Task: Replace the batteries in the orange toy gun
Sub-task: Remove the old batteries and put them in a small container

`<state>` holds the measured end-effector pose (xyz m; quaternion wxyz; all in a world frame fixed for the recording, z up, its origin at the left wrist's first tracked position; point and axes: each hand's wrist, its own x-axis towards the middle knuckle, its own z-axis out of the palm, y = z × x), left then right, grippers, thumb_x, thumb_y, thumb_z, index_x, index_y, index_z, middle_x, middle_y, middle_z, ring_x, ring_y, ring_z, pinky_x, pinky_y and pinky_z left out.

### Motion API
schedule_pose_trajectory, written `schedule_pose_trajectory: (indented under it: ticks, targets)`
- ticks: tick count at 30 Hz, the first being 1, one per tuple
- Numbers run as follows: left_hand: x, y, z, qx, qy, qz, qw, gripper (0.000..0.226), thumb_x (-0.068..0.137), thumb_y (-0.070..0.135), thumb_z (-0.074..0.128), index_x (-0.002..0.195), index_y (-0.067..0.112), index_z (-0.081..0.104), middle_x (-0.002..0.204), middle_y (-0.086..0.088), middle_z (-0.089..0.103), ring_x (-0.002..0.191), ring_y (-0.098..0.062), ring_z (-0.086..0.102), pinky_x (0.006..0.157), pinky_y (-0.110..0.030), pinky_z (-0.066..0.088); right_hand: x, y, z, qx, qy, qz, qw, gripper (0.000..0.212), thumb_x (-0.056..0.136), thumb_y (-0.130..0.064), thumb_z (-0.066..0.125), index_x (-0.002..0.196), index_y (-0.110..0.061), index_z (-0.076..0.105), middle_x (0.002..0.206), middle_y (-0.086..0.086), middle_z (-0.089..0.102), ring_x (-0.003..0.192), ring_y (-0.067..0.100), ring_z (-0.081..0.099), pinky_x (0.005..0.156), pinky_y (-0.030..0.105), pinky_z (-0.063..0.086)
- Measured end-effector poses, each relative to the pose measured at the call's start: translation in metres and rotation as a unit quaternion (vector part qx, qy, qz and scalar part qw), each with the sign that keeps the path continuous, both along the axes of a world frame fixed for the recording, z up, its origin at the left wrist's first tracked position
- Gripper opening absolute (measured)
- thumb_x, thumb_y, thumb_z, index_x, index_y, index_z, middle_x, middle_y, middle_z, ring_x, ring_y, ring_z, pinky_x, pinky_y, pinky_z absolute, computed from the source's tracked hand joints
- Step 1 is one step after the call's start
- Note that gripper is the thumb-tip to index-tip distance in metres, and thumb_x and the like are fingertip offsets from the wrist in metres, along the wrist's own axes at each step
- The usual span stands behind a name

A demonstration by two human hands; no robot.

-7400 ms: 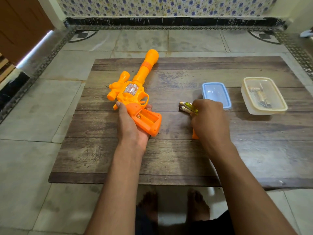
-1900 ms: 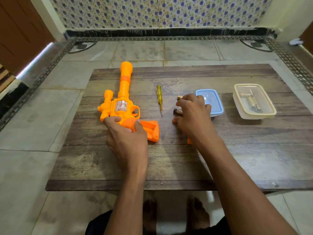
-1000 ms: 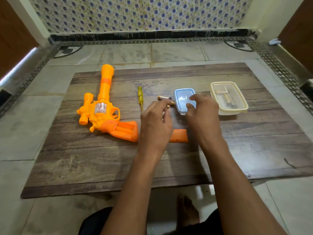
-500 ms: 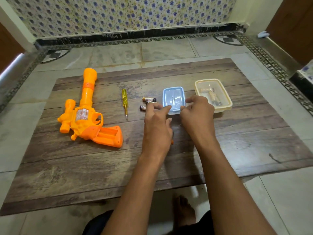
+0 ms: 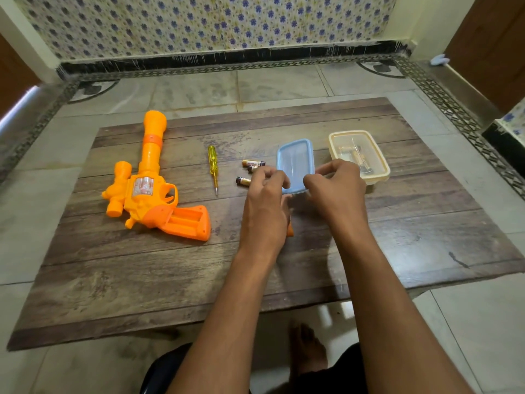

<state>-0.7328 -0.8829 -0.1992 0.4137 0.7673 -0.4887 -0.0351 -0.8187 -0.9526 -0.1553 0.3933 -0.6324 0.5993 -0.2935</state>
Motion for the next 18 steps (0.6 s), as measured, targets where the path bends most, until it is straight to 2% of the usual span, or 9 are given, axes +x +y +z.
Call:
schedule_pose_trajectory:
  ticks: [3, 5, 7, 11, 13, 14, 16, 18]
  targets:
    - [0.001, 0.0, -0.002, -0.004, -0.02, -0.022, 1.0, 0.042, 0.083, -0.012, 0.065, 0.116, 0.014, 0.062, 0.128, -0.004, 0.057, 0.111, -0.014, 0.057, 0.083, -0.011, 0.035, 0.002, 0.001, -0.002, 0.003, -0.021, -0.002, 1.0, 0.014, 0.068, -0.023, 0.063, 0.076, -0.011, 0.065, 0.077, 0.008, 0.07, 0.081, 0.03, 0.07, 0.074, 0.052, 0.062]
    - [0.002, -0.002, -0.003, -0.012, -0.026, -0.022, 0.999, 0.038, 0.084, -0.012, 0.066, 0.113, 0.012, 0.063, 0.127, -0.004, 0.06, 0.112, -0.015, 0.058, 0.086, -0.013, 0.035, 0.003, 0.001, -0.004, 0.011, -0.027, 0.007, 1.0, 0.019, 0.066, -0.027, 0.061, 0.075, -0.011, 0.064, 0.076, 0.01, 0.07, 0.08, 0.032, 0.071, 0.074, 0.054, 0.062]
    - [0.003, -0.003, -0.004, -0.027, -0.034, -0.022, 0.999, 0.032, 0.082, -0.013, 0.067, 0.105, 0.009, 0.065, 0.119, -0.006, 0.063, 0.107, -0.019, 0.061, 0.084, -0.016, 0.041, 0.003, 0.0, -0.006, 0.013, -0.032, 0.011, 0.999, 0.02, 0.065, -0.028, 0.059, 0.073, -0.011, 0.065, 0.076, 0.011, 0.071, 0.08, 0.032, 0.071, 0.074, 0.054, 0.062]
    - [0.004, -0.004, -0.005, -0.06, -0.043, -0.006, 0.997, 0.026, 0.079, -0.011, 0.07, 0.098, 0.006, 0.067, 0.104, -0.007, 0.068, 0.094, -0.022, 0.064, 0.078, -0.033, 0.052, 0.0, -0.004, -0.01, 0.007, -0.046, 0.034, 0.998, 0.02, 0.067, -0.025, 0.049, 0.067, -0.017, 0.067, 0.073, 0.005, 0.07, 0.082, 0.031, 0.072, 0.078, 0.056, 0.061]
    - [0.004, -0.004, -0.004, -0.079, -0.035, 0.012, 0.996, 0.021, 0.082, -0.008, 0.071, 0.098, 0.006, 0.068, 0.099, -0.008, 0.07, 0.091, -0.023, 0.066, 0.076, -0.031, 0.052, -0.003, -0.006, -0.011, 0.007, -0.059, 0.05, 0.997, 0.021, 0.07, -0.023, 0.047, 0.07, -0.021, 0.068, 0.075, 0.001, 0.069, 0.085, 0.027, 0.071, 0.081, 0.057, 0.06]
    - [0.004, -0.004, -0.003, -0.089, -0.028, 0.023, 0.995, 0.018, 0.084, -0.006, 0.072, 0.098, 0.006, 0.069, 0.098, -0.008, 0.071, 0.09, -0.023, 0.067, 0.075, -0.027, 0.05, -0.005, -0.005, -0.011, 0.005, -0.055, 0.06, 0.997, 0.023, 0.071, -0.023, 0.049, 0.078, -0.023, 0.071, 0.082, 0.0, 0.071, 0.088, 0.025, 0.071, 0.083, 0.055, 0.061]
    - [0.005, -0.004, -0.001, -0.121, 0.004, 0.041, 0.992, 0.014, 0.086, -0.003, 0.072, 0.097, 0.005, 0.07, 0.095, -0.009, 0.074, 0.088, -0.022, 0.069, 0.073, -0.021, 0.045, -0.008, -0.004, -0.014, -0.016, -0.035, 0.082, 0.996, 0.038, 0.075, -0.025, 0.06, 0.109, -0.019, 0.075, 0.102, 0.001, 0.074, 0.096, 0.019, 0.071, 0.088, 0.046, 0.062]
    - [0.005, -0.004, 0.002, -0.152, 0.047, 0.047, 0.986, 0.011, 0.089, 0.001, 0.072, 0.099, 0.005, 0.072, 0.094, -0.007, 0.075, 0.087, -0.019, 0.071, 0.074, -0.02, 0.049, -0.012, -0.004, -0.019, -0.074, -0.019, 0.114, 0.991, 0.06, 0.075, -0.016, 0.07, 0.135, -0.016, 0.065, 0.123, 0.002, 0.07, 0.106, 0.015, 0.068, 0.091, 0.038, 0.061]
